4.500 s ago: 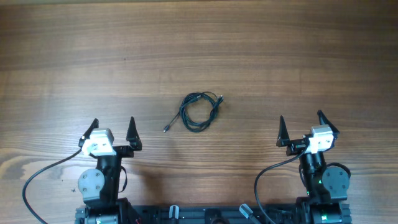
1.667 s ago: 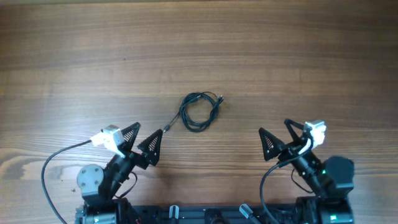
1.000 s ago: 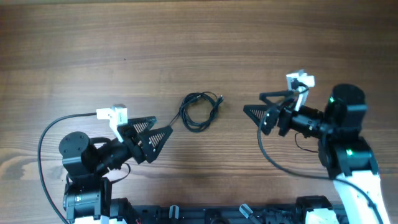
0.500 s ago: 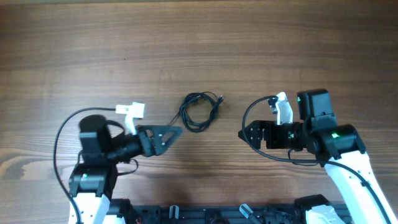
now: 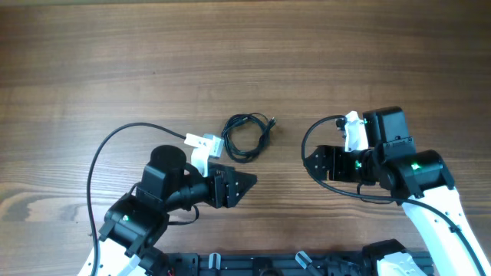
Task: Untangle cables
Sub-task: 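Move both grippers forward toward the black cable bundle, then close both grippers on opposite sides of the cable bundle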
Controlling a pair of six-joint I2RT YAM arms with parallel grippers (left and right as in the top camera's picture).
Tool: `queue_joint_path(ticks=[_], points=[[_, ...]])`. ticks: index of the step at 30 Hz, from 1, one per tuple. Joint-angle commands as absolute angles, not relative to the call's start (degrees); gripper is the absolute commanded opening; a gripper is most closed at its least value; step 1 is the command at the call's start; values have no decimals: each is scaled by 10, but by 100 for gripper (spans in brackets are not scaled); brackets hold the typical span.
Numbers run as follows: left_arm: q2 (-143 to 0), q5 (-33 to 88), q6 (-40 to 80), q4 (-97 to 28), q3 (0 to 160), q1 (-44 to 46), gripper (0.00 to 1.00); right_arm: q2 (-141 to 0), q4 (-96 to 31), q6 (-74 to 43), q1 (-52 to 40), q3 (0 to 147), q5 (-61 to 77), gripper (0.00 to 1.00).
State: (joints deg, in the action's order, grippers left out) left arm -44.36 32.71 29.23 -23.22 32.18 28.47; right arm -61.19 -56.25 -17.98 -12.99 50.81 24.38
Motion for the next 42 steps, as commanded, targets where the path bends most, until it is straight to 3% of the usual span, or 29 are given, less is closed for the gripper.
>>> queue_joint_path(ticks=[1,4,7,10,17,24,33,39,42], points=[[-443,240,296,-241,334,286,68,-614,-558,-183,-133,519,196,53],[-450,125,323,-247,335,286,71,-616,-533,-169,-133,519,138,55],[-479,40,348,-249,347,284,72,-633,-487,-143,-134,519,137,78],[-536,36,358,-263,393,265,75,-676,-442,-150,-147,519,137,99],[-688,35,333,-374,548,224,86,-770,-390,-167,-188,519,155,100],[-733,35,335,-379,576,212,80,-797,-316,-165,-258,519,174,100],[-754,33,300,-380,548,227,78,-801,-236,-261,-289,519,58,100],[-834,36,259,-330,545,227,68,-801,-251,-259,-289,519,58,100],[-863,40,258,-309,545,227,67,-801,-276,-256,-289,519,58,100]])
